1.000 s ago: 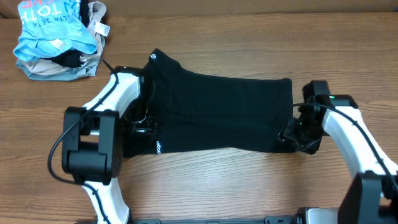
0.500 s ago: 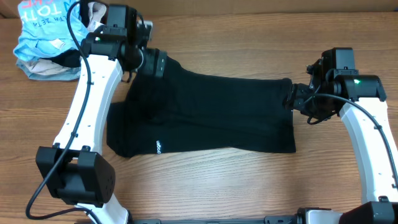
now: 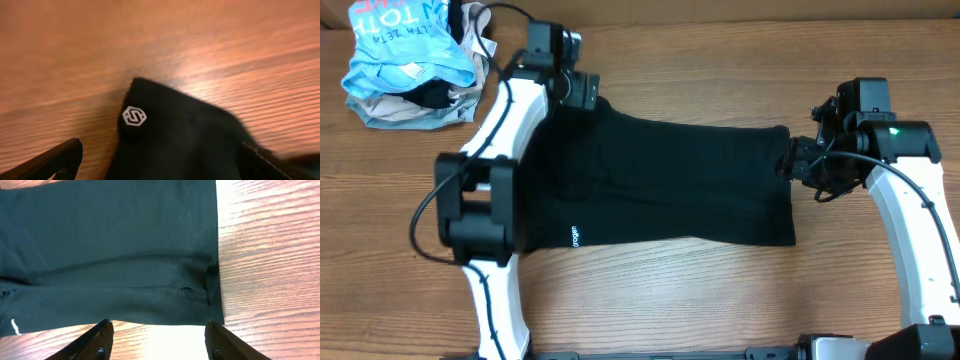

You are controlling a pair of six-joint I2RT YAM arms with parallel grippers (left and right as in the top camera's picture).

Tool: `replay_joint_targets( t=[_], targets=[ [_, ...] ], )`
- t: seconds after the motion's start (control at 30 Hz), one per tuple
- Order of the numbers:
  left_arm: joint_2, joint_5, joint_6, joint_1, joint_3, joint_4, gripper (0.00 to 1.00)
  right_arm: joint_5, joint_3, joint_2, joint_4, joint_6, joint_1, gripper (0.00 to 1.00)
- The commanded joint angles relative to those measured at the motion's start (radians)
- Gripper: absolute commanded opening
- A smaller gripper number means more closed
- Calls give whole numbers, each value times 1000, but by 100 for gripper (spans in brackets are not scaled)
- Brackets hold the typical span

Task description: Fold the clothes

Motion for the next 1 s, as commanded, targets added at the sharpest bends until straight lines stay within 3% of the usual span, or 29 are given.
replay_joint_targets(
  t=[0.0, 0.5, 0.6, 0.8, 0.97],
  targets=[
    [67, -12, 34, 7, 81, 12, 99, 2, 15, -14, -3, -7, -5, 62],
    [172, -3, 19, 41, 105, 63, 93, 2, 15, -14, 6, -7, -5, 62],
    [182, -3, 19, 41, 105, 68, 85, 2, 15, -14, 8, -7, -5, 62],
    [183, -2, 18, 37, 105, 95, 57, 2, 15, -14, 25, -7, -5, 59],
    [183, 23, 18, 36, 105, 85, 49, 2, 15, -14, 39, -7, -5, 59]
  ],
)
